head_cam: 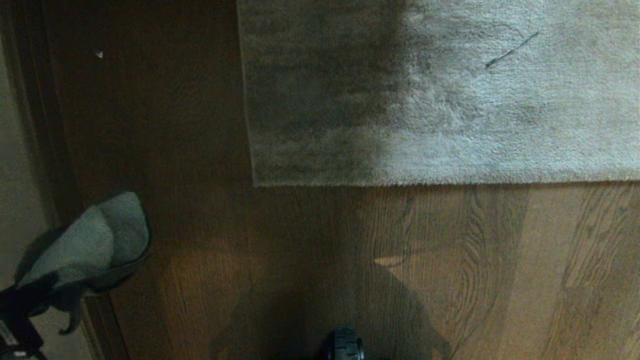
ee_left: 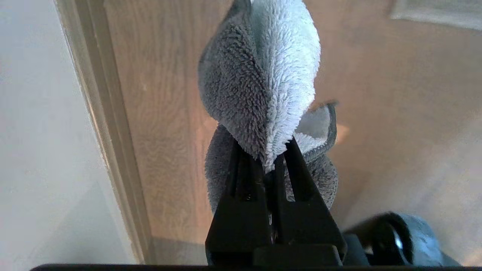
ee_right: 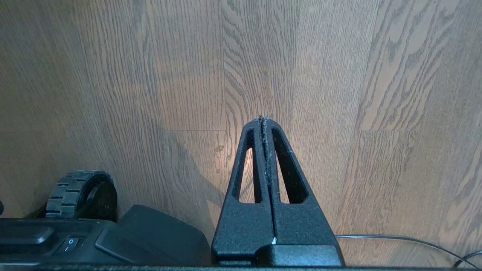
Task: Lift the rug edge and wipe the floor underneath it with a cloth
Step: Put down the rag
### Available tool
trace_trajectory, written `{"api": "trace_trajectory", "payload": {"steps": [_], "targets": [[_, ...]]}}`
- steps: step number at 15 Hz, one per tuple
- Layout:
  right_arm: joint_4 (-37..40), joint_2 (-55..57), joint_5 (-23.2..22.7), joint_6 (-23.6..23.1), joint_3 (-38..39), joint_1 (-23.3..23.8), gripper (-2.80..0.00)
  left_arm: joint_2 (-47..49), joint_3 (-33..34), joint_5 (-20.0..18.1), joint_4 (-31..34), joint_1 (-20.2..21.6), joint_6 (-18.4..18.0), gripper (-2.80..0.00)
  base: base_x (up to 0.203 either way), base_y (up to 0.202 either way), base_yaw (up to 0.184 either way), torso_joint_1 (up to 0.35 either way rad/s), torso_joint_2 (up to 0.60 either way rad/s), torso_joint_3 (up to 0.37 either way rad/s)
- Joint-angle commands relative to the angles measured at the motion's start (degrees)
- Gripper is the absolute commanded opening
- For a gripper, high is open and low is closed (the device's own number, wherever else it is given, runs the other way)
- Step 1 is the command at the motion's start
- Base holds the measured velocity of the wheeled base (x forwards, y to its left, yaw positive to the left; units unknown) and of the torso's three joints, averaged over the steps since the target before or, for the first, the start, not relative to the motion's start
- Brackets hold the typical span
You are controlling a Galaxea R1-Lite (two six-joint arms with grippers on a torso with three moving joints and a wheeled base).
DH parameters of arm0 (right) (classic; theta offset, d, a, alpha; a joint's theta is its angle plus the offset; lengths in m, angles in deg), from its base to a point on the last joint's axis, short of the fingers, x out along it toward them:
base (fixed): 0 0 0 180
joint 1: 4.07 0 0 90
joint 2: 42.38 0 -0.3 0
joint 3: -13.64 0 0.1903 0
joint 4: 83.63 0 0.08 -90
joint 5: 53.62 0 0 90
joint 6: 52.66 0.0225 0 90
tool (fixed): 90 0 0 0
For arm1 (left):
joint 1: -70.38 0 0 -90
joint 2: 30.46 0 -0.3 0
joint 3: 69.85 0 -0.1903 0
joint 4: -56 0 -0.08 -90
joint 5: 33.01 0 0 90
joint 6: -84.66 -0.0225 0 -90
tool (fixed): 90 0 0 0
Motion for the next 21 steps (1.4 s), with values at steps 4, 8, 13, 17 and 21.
{"api": "trace_trajectory", "payload": {"steps": [4, 8, 13, 17, 21], "targets": [[0.0, 0.1, 0.0, 0.0, 0.0, 0.0, -2.80, 26.3, 1.4, -0.7, -23.1, 5.1, 0.3, -2.80, 0.000, 0.000, 0.000, 0.000, 0.00, 0.000], [0.0, 0.0, 0.0, 0.0, 0.0, 0.0, -2.80, 41.2, 0.9, -5.2, -43.2, 11.4, 0.3, -2.80, 0.000, 0.000, 0.000, 0.000, 0.00, 0.000], [0.0, 0.1, 0.0, 0.0, 0.0, 0.0, -2.80, 50.7, -0.3, -7.2, -55.3, 13.3, 2.5, -2.80, 0.000, 0.000, 0.000, 0.000, 0.00, 0.000], [0.0, 0.0, 0.0, 0.0, 0.0, 0.0, -2.80, 56.0, -0.6, -8.0, -61.6, 13.3, 4.4, -2.80, 0.000, 0.000, 0.000, 0.000, 0.00, 0.000], [0.0, 0.1, 0.0, 0.0, 0.0, 0.0, -2.80, 60.8, -1.0, -8.2, -67.0, 13.2, 6.2, -2.80, 0.000, 0.000, 0.000, 0.000, 0.00, 0.000]]}}
